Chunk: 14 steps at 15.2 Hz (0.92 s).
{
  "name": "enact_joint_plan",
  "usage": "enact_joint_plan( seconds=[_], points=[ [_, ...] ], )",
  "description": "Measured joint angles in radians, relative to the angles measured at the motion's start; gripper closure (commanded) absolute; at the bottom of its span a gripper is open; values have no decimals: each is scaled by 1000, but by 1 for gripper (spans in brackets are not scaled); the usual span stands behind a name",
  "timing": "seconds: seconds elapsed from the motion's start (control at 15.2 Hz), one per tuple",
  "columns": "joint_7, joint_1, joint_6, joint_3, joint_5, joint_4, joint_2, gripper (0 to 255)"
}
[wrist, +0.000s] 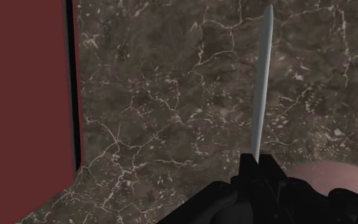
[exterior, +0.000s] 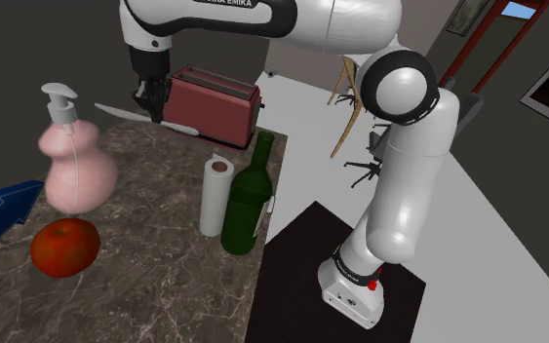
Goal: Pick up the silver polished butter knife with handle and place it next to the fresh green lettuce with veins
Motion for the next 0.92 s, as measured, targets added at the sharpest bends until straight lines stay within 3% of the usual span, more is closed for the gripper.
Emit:
enact_joint_plan(
  seconds=[0.2,0.92],
  points=[
    [8,6,-30,4,2,22,-8,255],
    [208,115,24,90,42,-176,-154,255]
  ],
)
